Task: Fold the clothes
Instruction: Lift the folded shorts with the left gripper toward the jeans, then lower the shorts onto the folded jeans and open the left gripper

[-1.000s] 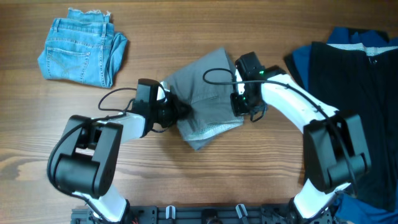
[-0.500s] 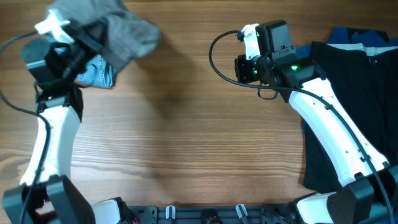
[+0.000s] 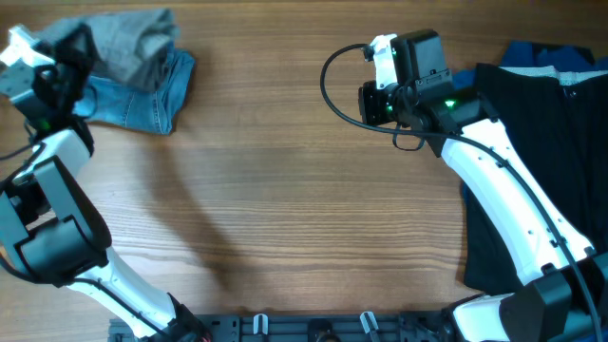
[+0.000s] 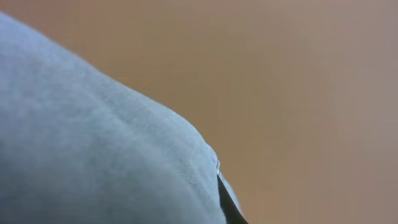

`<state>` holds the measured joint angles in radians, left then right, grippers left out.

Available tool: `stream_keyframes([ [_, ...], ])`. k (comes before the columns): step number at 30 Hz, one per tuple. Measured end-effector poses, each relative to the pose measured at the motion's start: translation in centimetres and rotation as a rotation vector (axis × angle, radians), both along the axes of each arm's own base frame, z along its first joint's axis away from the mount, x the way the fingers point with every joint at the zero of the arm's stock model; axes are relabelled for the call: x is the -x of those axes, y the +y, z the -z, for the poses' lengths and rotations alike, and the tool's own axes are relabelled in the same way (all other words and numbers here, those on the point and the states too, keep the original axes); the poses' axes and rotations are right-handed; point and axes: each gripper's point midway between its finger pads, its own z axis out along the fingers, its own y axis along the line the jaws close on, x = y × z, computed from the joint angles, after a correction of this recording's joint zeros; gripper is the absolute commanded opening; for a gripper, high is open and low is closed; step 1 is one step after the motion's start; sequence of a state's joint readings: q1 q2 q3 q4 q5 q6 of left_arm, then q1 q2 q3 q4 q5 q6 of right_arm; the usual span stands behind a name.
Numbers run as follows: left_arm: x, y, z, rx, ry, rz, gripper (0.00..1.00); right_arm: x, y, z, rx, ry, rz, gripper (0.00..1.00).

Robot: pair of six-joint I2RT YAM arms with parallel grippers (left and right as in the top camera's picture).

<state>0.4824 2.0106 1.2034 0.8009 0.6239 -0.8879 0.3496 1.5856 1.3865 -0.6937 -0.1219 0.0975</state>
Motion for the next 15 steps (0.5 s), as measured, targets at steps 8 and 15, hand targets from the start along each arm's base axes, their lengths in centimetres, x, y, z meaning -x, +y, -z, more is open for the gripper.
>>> stream_keyframes([
  [8,-4.3,-14.1,-10.3,-0.067,-0.21,0.293,0.04,0.2,-0.1,0.1,-0.015,0.018,0.025,0.16],
  [15,-5.8,-15.1,-3.8,-0.175,-0.005,0.246,0.04,0.4,-0.1,0.4,-0.014,0.036,0.032,0.16],
])
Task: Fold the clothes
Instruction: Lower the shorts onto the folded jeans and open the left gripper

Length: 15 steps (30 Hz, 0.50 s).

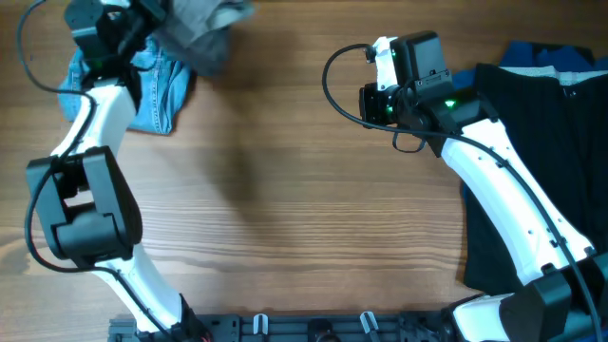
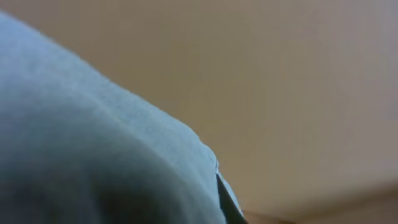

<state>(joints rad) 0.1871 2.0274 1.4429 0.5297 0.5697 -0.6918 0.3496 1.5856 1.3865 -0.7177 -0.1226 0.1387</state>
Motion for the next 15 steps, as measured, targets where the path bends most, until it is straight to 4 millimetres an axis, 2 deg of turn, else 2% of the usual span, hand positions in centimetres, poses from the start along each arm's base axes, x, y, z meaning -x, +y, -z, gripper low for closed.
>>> stream_keyframes([
  [2,-0.1,3.1,1.0,-0.017,0.017,-0.063,0.04,0.0,0.0,0.0,-0.002,0.001,0.002,0.16],
  [4,0.5,8.0,2.0,-0.023,0.047,-0.143,0.05,0.0,0.0,0.0,-0.004,0.002,0.005,0.16],
  [6,1.3,10.8,3.4,-0.023,0.107,-0.187,0.13,0.0,0.0,0.0,-0.009,0.007,0.014,0.17],
  [7,1.8,12.0,4.8,-0.027,0.166,-0.204,0.15,0.0,0.0,0.0,-0.012,0.007,0.017,0.17],
  [8,2.3,12.6,6.0,-0.036,0.211,-0.21,0.17,0.0,0.0,0.0,-0.013,0.009,0.02,0.16],
  [10,3.2,13.0,8.0,-0.064,0.289,-0.203,0.3,0.0,0.0,0.0,-0.016,0.01,0.023,0.17],
  [12,4.2,13.0,10.0,-0.079,0.37,-0.184,0.6,0.0,0.0,0.0,-0.018,0.01,0.026,0.16],
  [15,5.8,12.7,12.2,-0.073,0.476,-0.157,0.68,0.0,0.0,0.0,-0.018,0.01,0.026,0.17],
])
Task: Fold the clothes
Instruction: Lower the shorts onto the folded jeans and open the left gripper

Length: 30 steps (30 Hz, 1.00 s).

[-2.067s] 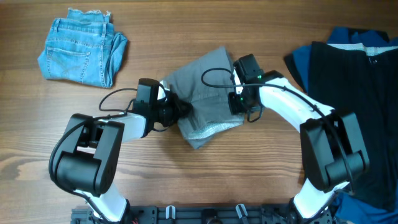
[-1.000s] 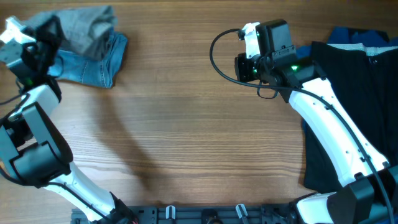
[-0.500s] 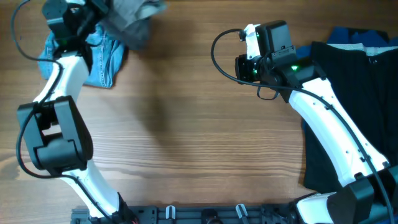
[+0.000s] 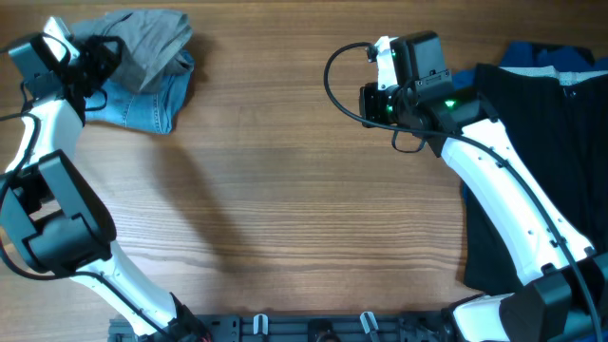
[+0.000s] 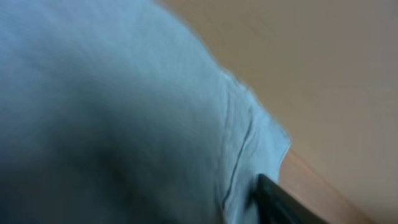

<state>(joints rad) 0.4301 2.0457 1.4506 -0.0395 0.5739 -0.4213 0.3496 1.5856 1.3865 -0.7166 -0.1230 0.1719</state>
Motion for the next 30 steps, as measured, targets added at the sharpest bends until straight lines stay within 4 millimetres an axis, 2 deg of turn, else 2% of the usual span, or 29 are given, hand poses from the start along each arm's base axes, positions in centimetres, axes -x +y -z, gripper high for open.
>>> stream_keyframes([
  [2,1.2,-0.6,0.8,0.052,0.052,0.038,0.68,0.0,0.0,0.0,0.0,0.0,0.0,0.17],
  [4,3.0,-1.3,0.8,0.134,0.1,0.081,0.59,0.0,0.0,0.0,0.0,0.001,0.0,0.17],
  [5,4.3,-1.7,0.1,0.177,0.127,0.093,0.39,0.0,0.0,0.0,0.0,0.0,0.0,0.18],
  [6,5.5,-1.9,-1.4,0.2,0.131,0.104,0.13,0.0,0.0,0.0,0.0,0.0,0.0,0.18],
  [7,7.2,-2.1,-4.8,0.185,0.102,0.124,0.04,0.0,0.0,0.0,0.0,0.0,0.0,0.18],
  [9,8.9,-2.7,-8.0,0.151,0.075,0.137,0.04,0.0,0.0,0.0,0.0,0.0,0.0,0.19],
  [11,9.5,-3.1,-10.7,0.102,0.022,0.147,0.04,0.0,0.0,0.0,0.0,0.001,0.001,0.2],
  [13,9.5,-2.7,-10.6,0.071,0.028,0.126,0.04,0.0,0.0,0.0,-0.001,0.001,0.002,0.21],
  [15,9.6,-2.1,-9.6,0.061,0.068,0.094,0.11,0.0,0.0,0.0,-0.002,0.001,0.003,0.21],
  [16,9.6,-1.9,-9.4,0.055,0.074,0.086,0.11,0.0,0.0,0.0,-0.002,0.001,0.003,0.22],
  [17,9.3,-1.8,-9.5,0.029,0.061,0.085,0.06,0.0,0.0,0.0,-0.002,0.001,0.003,0.22],
  [20,6.7,-1.4,-10.2,-0.144,-0.029,0.096,0.04,-0.3,0.1,-0.3,-0.008,-0.015,0.003,0.22],
  [22,4.1,-2.2,-8.8,-0.229,-0.055,0.115,0.04,-0.5,0.2,-0.4,-0.01,-0.023,0.003,0.22],
  [23,1.9,-2.9,-7.0,-0.283,-0.077,0.143,0.04,-0.4,0.1,-0.3,-0.01,-0.02,0.003,0.21],
  [25,-0.6,-4.2,-1.0,-0.313,-0.027,0.186,0.04,-0.1,0.0,-0.1,-0.005,-0.004,0.003,0.21],
  [27,-1.1,-4.9,6.3,-0.297,0.086,0.208,0.04,0.5,-0.2,0.4,0.006,0.029,0.005,0.21],
  [28,-0.8,-5.0,8.4,-0.282,0.128,0.215,0.04,0.8,-0.3,0.6,0.011,0.043,0.005,0.21],
  [29,-0.4,-5.1,9.4,-0.27,0.155,0.219,0.04,1.0,-0.4,0.8,0.015,0.054,0.005,0.21],
  [30,-0.2,-5.1,9.6,-0.263,0.173,0.22,0.04,1.3,-0.5,1.0,0.021,0.07,0.005,0.2],
])
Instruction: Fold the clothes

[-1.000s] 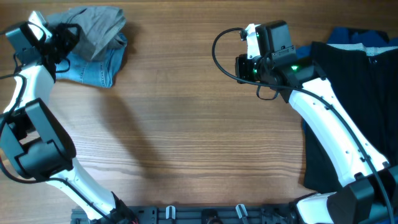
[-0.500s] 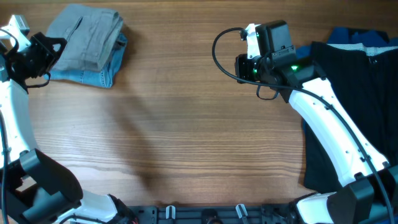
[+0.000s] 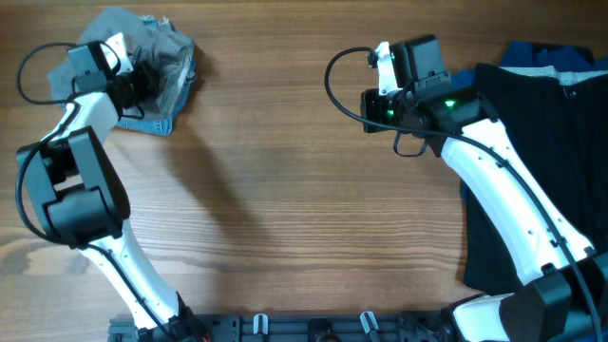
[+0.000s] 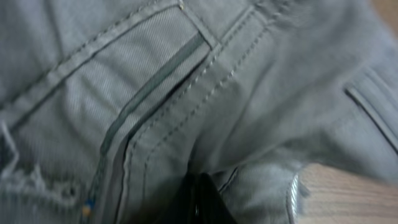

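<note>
Crumpled grey trousers [image 3: 152, 46] lie on a folded blue denim piece [image 3: 150, 121] at the table's far left corner. My left gripper [image 3: 138, 81] is pressed into that pile. The left wrist view is filled by the grey trousers [image 4: 186, 81], showing seams and a pocket. There my left gripper [image 4: 202, 199] shows as dark tips close together, shut on the cloth. My right gripper [image 3: 373, 101] hovers over bare wood at the far centre-right, holding nothing I can see. Its jaws are too small to read.
A large black garment [image 3: 541, 161] is spread along the right side under the right arm. A blue garment [image 3: 546, 52] peeks out behind it. Bare wooden table [image 3: 285, 209] fills the middle. A fixture rail [image 3: 313, 328] runs along the front edge.
My left gripper has moved from the far left edge rightward onto the pile. The grey trousers are now bunched tighter on the denim. The right arm has not moved.
My left arm stood at the far left edge with grey cloth over the denim. Then it was further right with the grey cloth lifted off to the right of the denim. Then it was back at the left edge, and now it is on the pile.
</note>
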`<state>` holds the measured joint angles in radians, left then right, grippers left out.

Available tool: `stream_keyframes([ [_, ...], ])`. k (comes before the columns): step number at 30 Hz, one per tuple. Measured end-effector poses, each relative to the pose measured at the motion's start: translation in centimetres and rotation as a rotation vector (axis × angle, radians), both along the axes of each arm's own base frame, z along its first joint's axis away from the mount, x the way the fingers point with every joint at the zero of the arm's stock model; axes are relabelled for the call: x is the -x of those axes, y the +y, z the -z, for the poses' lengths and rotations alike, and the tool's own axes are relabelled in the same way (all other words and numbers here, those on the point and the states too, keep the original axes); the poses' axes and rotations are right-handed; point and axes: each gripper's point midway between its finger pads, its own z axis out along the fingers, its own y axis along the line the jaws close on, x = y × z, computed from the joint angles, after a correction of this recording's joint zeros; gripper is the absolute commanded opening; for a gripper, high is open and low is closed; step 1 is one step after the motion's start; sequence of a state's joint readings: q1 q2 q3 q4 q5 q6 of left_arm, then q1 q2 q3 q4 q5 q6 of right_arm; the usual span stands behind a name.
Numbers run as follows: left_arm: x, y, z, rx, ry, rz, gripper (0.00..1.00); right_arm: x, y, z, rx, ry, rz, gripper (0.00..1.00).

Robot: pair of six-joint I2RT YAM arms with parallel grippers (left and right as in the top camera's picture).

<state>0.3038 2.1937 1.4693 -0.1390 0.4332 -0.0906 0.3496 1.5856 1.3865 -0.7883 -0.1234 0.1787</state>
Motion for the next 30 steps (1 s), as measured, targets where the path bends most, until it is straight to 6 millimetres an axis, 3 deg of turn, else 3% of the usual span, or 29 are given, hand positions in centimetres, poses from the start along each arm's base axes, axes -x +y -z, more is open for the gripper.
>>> stream_keyframes([
  [4,1.6,-0.3,-1.2,0.009,0.066,-0.009,0.08,0.3,-0.2,0.2,0.007,0.016,0.001,0.17],
  [7,3.4,-0.6,-5.1,0.002,0.076,-0.016,0.13,0.3,-0.8,-0.6,0.027,-0.013,0.02,0.17],
  [8,4.8,-0.9,-10.0,-0.019,0.032,-0.024,0.16,0.3,-1.1,-1.6,0.032,-0.043,0.031,0.17],
  [9,6.3,-1.3,-13.9,-0.036,-0.006,-0.024,0.22,0.2,-1.5,-4.0,0.029,-0.109,0.048,0.17],
  [10,8.1,-1.8,-18.2,-0.059,-0.062,-0.022,0.43,0.3,-1.8,-5.7,0.024,-0.155,0.057,0.18],
  [11,10.6,-2.6,-22.4,-0.088,-0.118,-0.013,0.47,0.4,-2.2,-7.7,0.021,-0.213,0.062,0.17],
  [12,12.9,-3.3,-25.1,-0.121,-0.155,0.008,0.69,0.8,-2.6,-10.1,0.014,-0.279,0.064,0.18],
  [13,15.4,-4.1,-27.0,-0.138,-0.167,0.02,1.0,1.6,-3.0,-12.2,0.003,-0.331,0.066,0.18],
  [14,17.8,-4.9,-28.8,-0.165,-0.193,0.036,1.0,2.6,-3.4,-13.9,-0.005,-0.371,0.071,0.22],
  [15,20.8,-5.8,-31.2,-0.202,-0.242,0.053,1.0,5.0,-4.5,-16.5,-0.02,-0.425,0.08,0.28],
  [16,22.4,-6.3,-32.0,-0.213,-0.254,0.058,1.0,6.3,-5.0,-17.6,-0.026,-0.448,0.083,0.29],
  [18,25.7,-7.3,-32.7,-0.228,-0.256,0.07,1.0,8.8,-6.0,-19.1,-0.037,-0.481,0.088,0.42],
  [21,28.9,-8.2,-34.0,-0.257,-0.295,0.068,1.0,12.7,-7.1,-21.6,-0.086,-0.555,0.089,1.0],
  [25,32.5,-8.9,-34.7,-0.291,-0.32,0.05,1.0,19.0,-9.2,-25.7,-0.166,-0.73,0.093,1.0],
  [27,33.3,-9.0,-34.7,-0.296,-0.321,0.045,1.0,21.4,-10.1,-27.2,-0.197,-0.804,0.097,1.0],
  [30,33.4,-8.9,-34.7,-0.301,-0.322,0.04,1.0,23.0,-10.7,-26.7,-0.194,-0.796,0.097,1.0],
])
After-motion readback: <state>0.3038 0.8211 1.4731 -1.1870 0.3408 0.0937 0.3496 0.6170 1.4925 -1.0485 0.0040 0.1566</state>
